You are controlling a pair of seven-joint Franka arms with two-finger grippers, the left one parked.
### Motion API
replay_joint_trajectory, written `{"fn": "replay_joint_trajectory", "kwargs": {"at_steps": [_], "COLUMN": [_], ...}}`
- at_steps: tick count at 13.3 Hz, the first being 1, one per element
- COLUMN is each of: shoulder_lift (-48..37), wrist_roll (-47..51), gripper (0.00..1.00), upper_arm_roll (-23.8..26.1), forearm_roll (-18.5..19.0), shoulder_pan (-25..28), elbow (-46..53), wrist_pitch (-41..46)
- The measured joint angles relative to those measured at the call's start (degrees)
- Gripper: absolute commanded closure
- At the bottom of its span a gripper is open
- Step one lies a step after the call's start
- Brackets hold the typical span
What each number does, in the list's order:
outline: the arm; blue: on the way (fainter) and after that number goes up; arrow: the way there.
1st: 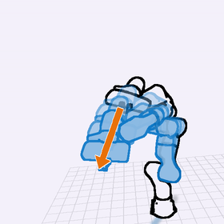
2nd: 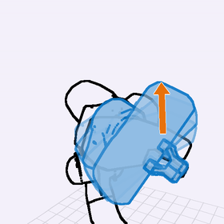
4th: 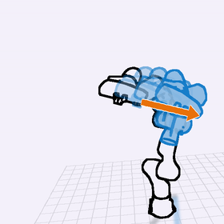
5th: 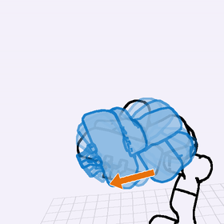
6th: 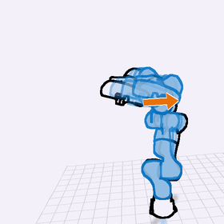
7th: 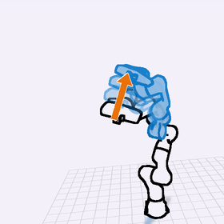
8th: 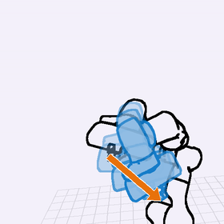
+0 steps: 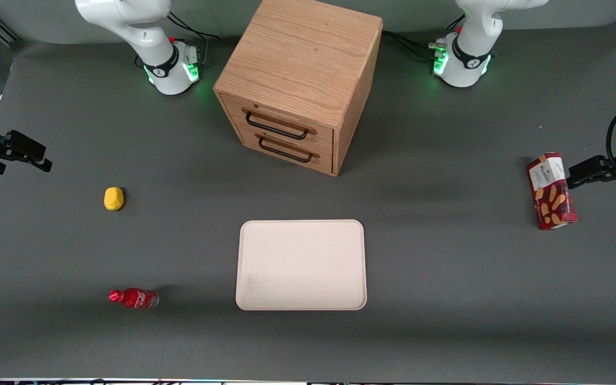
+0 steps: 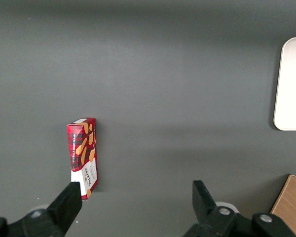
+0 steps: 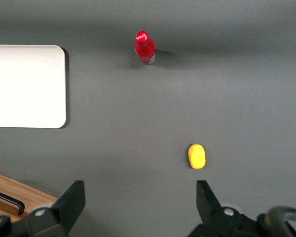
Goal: Place coke bottle on tray
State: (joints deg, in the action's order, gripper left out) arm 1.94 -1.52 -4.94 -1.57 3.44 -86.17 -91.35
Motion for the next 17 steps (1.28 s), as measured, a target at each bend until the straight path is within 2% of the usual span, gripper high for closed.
{"fn": "replay_joint_trajectory", "kwargs": {"at_steps": [13, 15, 17], "shoulder_lift": [-0.05, 0.86, 5.14], "wrist_roll": [-0.06, -0.06, -0.06], "gripper": [0.00, 0.00, 0.00], "upper_arm_roll": [0.01, 0.01, 0.01], "forearm_roll": [0.01, 0.11, 0.17], "shoulder_pan": [0.17, 0.17, 0.16], "elbow": [0.10, 2.27, 8.60], "wrist_pitch": [0.05, 0.39, 3.94]}}
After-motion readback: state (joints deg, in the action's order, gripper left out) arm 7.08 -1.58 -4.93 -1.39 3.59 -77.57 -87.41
